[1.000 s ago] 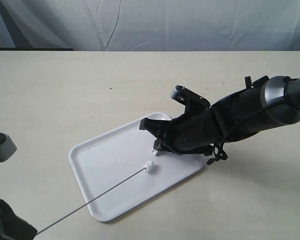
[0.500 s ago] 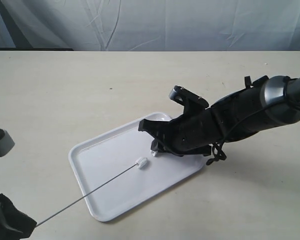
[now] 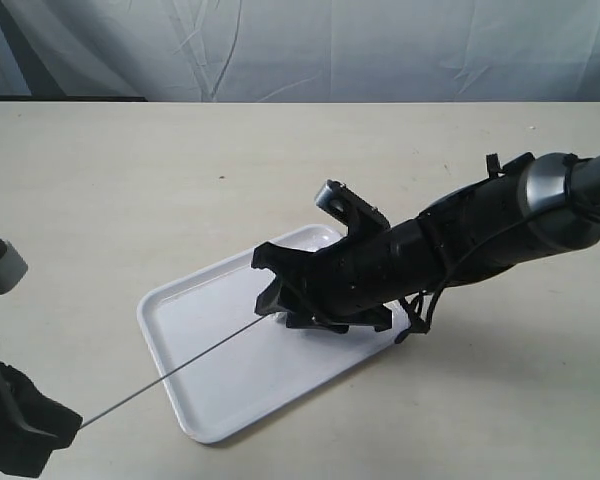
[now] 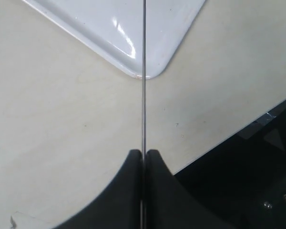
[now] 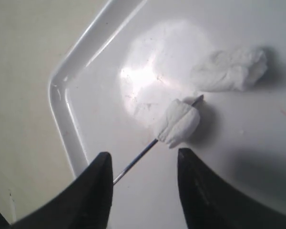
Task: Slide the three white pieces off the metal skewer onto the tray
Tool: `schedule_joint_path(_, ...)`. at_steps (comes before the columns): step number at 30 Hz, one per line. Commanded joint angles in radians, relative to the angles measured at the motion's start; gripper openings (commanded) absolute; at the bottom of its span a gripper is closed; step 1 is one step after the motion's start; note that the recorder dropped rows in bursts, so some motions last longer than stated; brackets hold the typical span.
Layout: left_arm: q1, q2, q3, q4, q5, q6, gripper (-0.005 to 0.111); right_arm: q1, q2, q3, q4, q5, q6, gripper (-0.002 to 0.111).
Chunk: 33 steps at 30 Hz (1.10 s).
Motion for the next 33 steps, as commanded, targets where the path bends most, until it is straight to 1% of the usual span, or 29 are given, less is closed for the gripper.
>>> schedule_joint_path(1, -0.008, -0.003, -0.006, 0.0, -0.013, -0.005, 0.0, 0.003, 0.001, -0.001, 0.011, -0.008, 0.007, 0.042)
schedule_joint_path(9, -0.008, -0.003, -0.006, 0.0, -0.013, -0.005, 0.0, 0.003, 0.002, -0.001, 0.023, -0.074, 0.032, 0.042)
schedule_joint_path(16, -0.008, -0.003, -0.006, -0.081, -0.034, 0.036, 0.0, 0.003, 0.032, -0.001, 0.037, -0.064, 0.036, 0.042)
schedule_joint_path(22, -0.008, -0.003, -0.006, -0.06, -0.025, 0.036, 0.0, 0.003, 0.073, -0.001, 0.044, -0.039, 0.036, 0.042)
schedule_joint_path(27, -0.008, -0.003, -0.006, -0.04, -0.007, 0.036, 0.0, 0.003, 0.072, -0.001, 0.047, -0.067, 0.036, 0.041)
schedule_joint_path(28, -0.008, -0.003, -0.006, -0.04, -0.007, 0.036, 0.0, 0.003, 0.072, -0.001, 0.047, -0.072, 0.036, 0.039)
schedule_joint_path(29, -0.008, -0.003, -0.006, -0.037, -0.007, 0.036, 0.0, 0.003, 0.072, -0.001, 0.047, -0.079, 0.036, 0.028)
schedule_joint_path(30, -0.008, -0.003, -0.006, -0.037, -0.007, 0.036, 0.0, 0.003, 0.072, -0.001, 0.047, -0.082, 0.036, 0.023)
schedule_joint_path(31, -0.008, -0.003, -0.006, -0.037, -0.007, 0.036, 0.0, 0.003, 0.072, -0.001, 0.047, -0.084, 0.036, 0.013)
schedule_joint_path(33, -0.008, -0.003, -0.006, -0.035, -0.002, 0.036, 0.0, 0.003, 0.072, -0.001, 0.047, -0.086, 0.036, 0.006)
